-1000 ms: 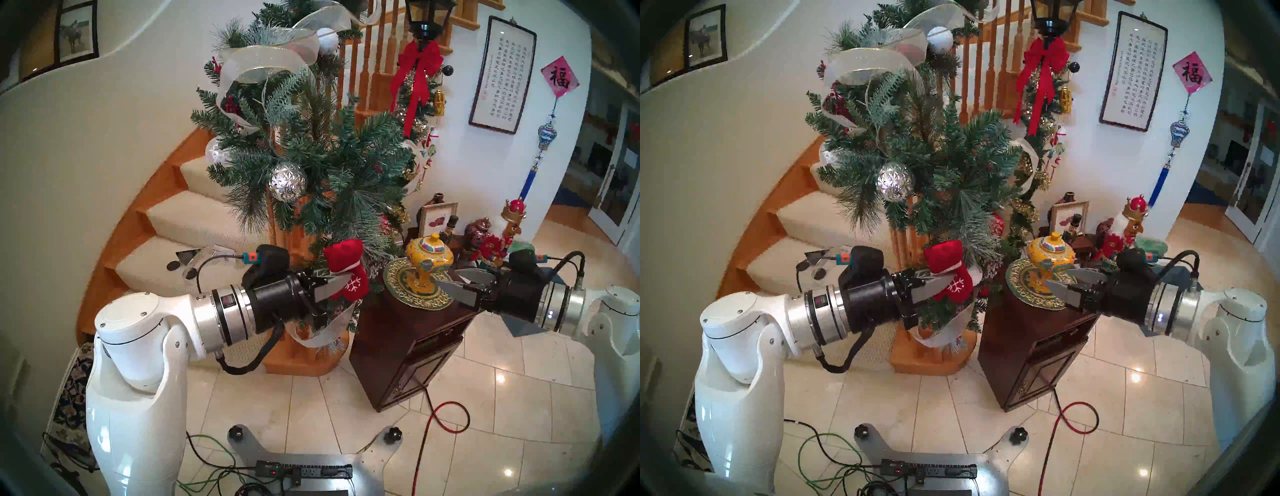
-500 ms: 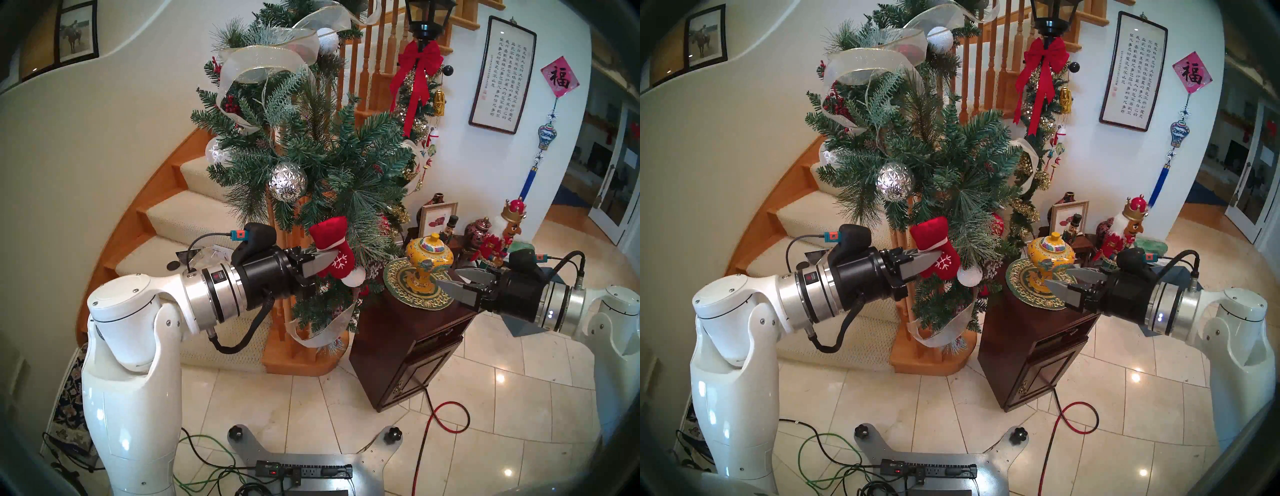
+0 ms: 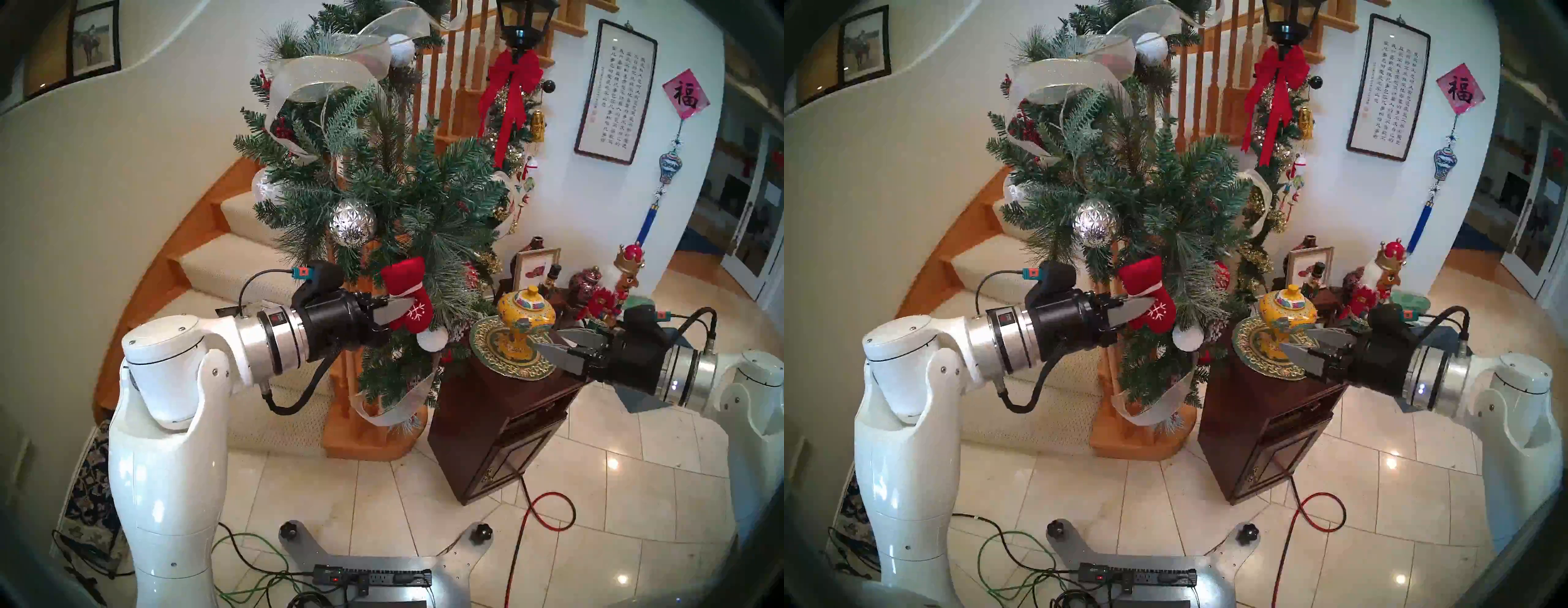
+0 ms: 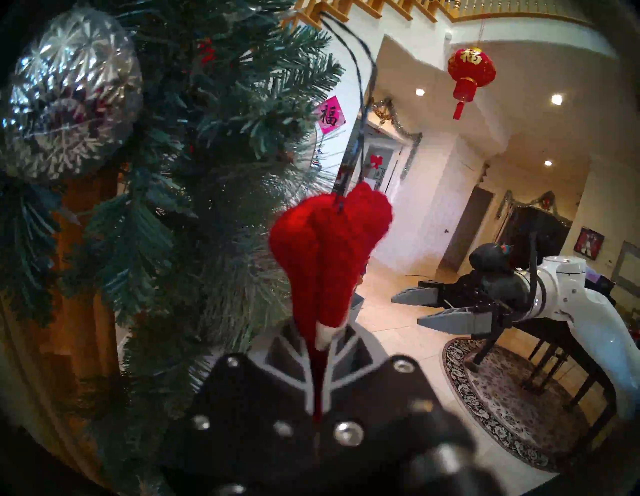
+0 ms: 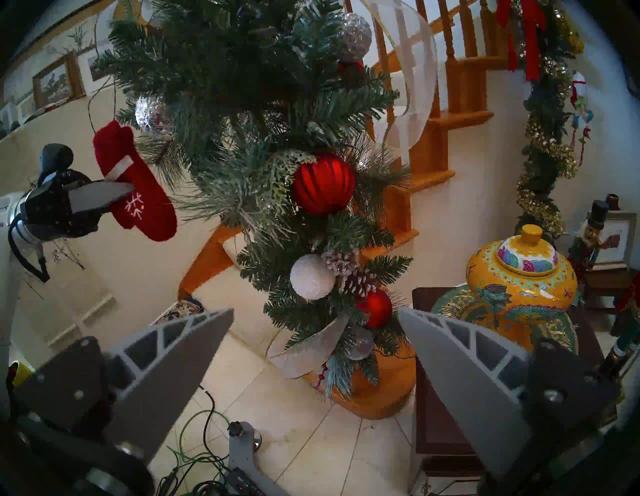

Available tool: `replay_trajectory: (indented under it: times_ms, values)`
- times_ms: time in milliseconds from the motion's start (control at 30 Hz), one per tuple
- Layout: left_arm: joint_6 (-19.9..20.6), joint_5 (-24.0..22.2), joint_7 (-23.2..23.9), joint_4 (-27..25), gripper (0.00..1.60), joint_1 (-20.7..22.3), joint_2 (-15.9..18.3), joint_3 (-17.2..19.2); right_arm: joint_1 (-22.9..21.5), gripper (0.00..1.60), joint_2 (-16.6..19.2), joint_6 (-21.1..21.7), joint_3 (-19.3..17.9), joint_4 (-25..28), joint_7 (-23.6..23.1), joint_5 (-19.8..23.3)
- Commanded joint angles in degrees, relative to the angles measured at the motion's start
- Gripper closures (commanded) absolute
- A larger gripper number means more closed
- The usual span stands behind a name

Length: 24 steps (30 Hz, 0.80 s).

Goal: Hang the ornament onto the Christmas-tree-style decoration

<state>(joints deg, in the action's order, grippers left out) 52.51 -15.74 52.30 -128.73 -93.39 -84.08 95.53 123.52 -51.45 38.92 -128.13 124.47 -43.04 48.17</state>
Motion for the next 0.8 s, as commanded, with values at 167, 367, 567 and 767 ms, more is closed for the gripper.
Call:
replay_trajectory:
  times_ms: [167,367,567,767]
  values:
    - [2.49,-4.48,1.47,0.88,1.6,3.74,-0.06,-0.41,-0.35,0.0,0.12,0.12,-0.4,0.19,0.22,0.06]
    - [2.49,-8.46,-0.74,1.6,1.6,3.7,-0.41,-0.46,-0.34,0.0,0.13,0.11,-0.4,0.19,0.24,0.07]
    - [2.49,-12.72,-3.45,2.15,1.6,3.28,-0.15,-1.05,-0.34,0.0,0.13,0.11,-0.4,0.19,0.24,0.07]
    - [2.49,-16.14,-6.12,2.55,1.6,3.31,1.28,-2.01,-0.34,0.0,0.13,0.12,-0.4,0.19,0.25,0.08]
